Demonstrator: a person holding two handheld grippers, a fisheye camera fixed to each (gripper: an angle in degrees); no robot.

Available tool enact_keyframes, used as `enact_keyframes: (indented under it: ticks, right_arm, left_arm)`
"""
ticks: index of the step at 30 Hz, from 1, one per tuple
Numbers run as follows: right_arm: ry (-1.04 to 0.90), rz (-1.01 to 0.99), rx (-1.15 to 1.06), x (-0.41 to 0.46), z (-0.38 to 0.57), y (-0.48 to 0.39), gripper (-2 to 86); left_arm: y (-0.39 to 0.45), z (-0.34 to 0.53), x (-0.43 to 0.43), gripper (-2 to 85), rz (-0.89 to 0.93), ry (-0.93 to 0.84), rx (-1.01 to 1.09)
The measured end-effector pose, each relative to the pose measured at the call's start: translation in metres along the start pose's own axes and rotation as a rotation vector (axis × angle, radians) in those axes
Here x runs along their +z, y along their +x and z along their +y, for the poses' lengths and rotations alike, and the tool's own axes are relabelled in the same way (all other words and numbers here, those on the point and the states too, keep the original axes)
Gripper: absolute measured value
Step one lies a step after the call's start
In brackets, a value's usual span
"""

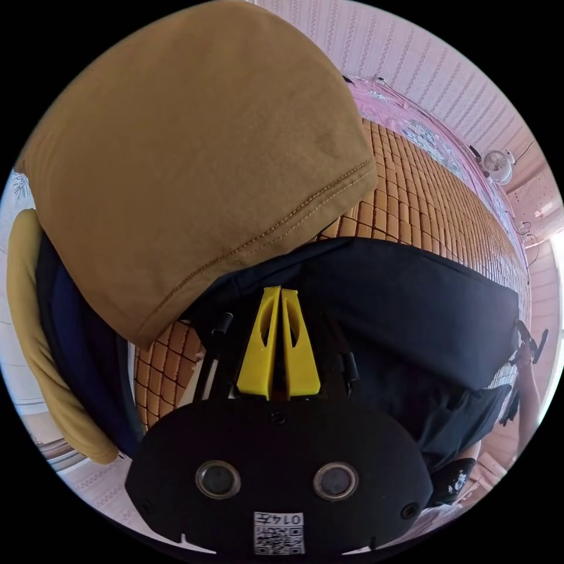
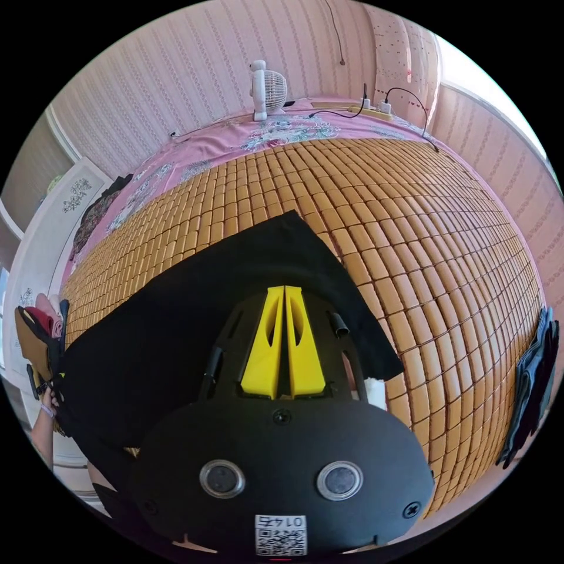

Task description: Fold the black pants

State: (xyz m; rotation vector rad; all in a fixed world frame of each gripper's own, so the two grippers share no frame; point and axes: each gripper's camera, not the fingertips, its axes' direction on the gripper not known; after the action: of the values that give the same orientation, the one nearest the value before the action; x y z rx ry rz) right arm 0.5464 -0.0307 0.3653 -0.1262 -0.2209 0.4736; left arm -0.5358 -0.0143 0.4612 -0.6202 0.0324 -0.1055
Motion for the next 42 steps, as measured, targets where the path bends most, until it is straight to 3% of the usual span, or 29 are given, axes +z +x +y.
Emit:
enact_keyframes:
  ticks: [6, 10, 13, 17, 22, 28, 35, 42]
  right_arm:
    - [0.068, -0.085, 0.076, -0.018, -0.013, 0.002, 0.0]
    - [0.196, -0.183, -0.026, -0.085, 0.034, 0.015, 1.5]
    - [0.150, -0.161, -0.079, -0.125, 0.089, 0.042, 6.0]
    - [0.094, 0.006, -0.017, -0.162, 0.160, 0.080, 9.1]
    - [-0.019, 0.052, 0.090, -0.152, 0.182, 0.099, 11.3]
    - [-0.123, 0.125, -0.069, -0.138, 0.173, 0.065, 1.2]
    - [-0.020, 0.141, 0.076, -0.171, 0.159, 0.069, 2.1]
    - [-0.049, 0.227, 0.007, -0.185, 0.165, 0.039, 5.3]
  left_arm:
    - [-0.010, 0.025, -0.015, -1.0, 0.020, 0.078, 0.001]
    - [-0.005, 0.061, -0.041, -1.0, 0.033, 0.153, 0.122]
    - [-0.004, 0.098, -0.056, -1.0, 0.076, 0.188, 0.154]
    - [-0.024, 0.145, -0.041, -1.0, 0.163, 0.093, 0.021]
    - [-0.042, 0.178, -0.020, -1.0, -0.023, -0.042, -0.042]
    - [-0.062, 0.213, -0.019, -1.0, -0.033, -0.099, -0.127]
    - [-0.093, 0.253, -0.049, -0.2, 0.066, 0.100, -0.247]
    - [-0.102, 0.267, -0.091, 4.7, 0.212, 0.366, -0.224]
